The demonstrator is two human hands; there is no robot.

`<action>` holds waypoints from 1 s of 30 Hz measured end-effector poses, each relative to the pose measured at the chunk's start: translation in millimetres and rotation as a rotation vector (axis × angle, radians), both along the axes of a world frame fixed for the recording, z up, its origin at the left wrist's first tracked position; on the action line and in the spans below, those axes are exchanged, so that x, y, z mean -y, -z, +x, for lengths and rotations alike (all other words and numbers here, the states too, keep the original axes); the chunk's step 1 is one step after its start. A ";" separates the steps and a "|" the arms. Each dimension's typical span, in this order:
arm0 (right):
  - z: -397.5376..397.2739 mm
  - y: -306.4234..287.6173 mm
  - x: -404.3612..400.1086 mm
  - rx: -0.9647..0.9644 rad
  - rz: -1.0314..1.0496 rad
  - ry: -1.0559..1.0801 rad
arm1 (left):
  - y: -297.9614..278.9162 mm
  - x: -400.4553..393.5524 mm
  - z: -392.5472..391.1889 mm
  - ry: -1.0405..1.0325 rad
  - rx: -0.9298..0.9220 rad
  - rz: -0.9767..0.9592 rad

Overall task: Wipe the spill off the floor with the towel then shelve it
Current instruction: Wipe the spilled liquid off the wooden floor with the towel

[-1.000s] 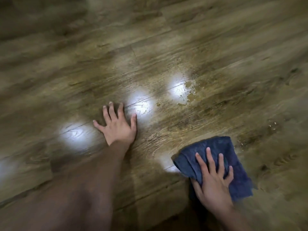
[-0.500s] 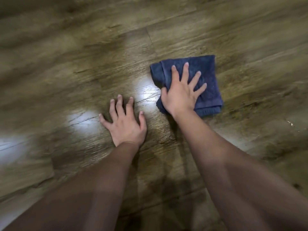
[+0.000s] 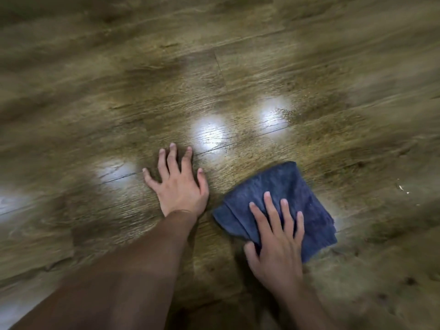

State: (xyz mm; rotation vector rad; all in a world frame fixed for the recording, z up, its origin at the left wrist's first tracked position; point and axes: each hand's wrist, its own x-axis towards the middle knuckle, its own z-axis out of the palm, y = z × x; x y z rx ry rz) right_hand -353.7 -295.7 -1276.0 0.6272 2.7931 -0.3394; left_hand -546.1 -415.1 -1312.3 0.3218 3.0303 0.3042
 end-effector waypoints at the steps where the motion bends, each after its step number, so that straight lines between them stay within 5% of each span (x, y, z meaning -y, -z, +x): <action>1: -8.2 0.0 -1.4 0.008 0.011 0.004 | -0.2 0.1 0.7 0.000 -0.004 0.004; 9: -167.1 4.3 -64.0 -0.056 -0.029 0.312 | 1.7 0.9 0.8 -0.005 -0.012 -0.005; 14: -259.4 0.8 -123.5 -0.050 -0.106 0.317 | 4.6 1.0 -0.1 0.002 -0.029 -0.003; 23: -137.8 -0.3 -63.4 -0.172 -0.109 -0.104 | 2.0 -0.6 0.7 -0.001 -0.022 0.008; 30: -26.2 3.4 4.0 -0.054 -0.078 -0.068 | 5.8 1.7 0.0 0.000 -0.048 0.028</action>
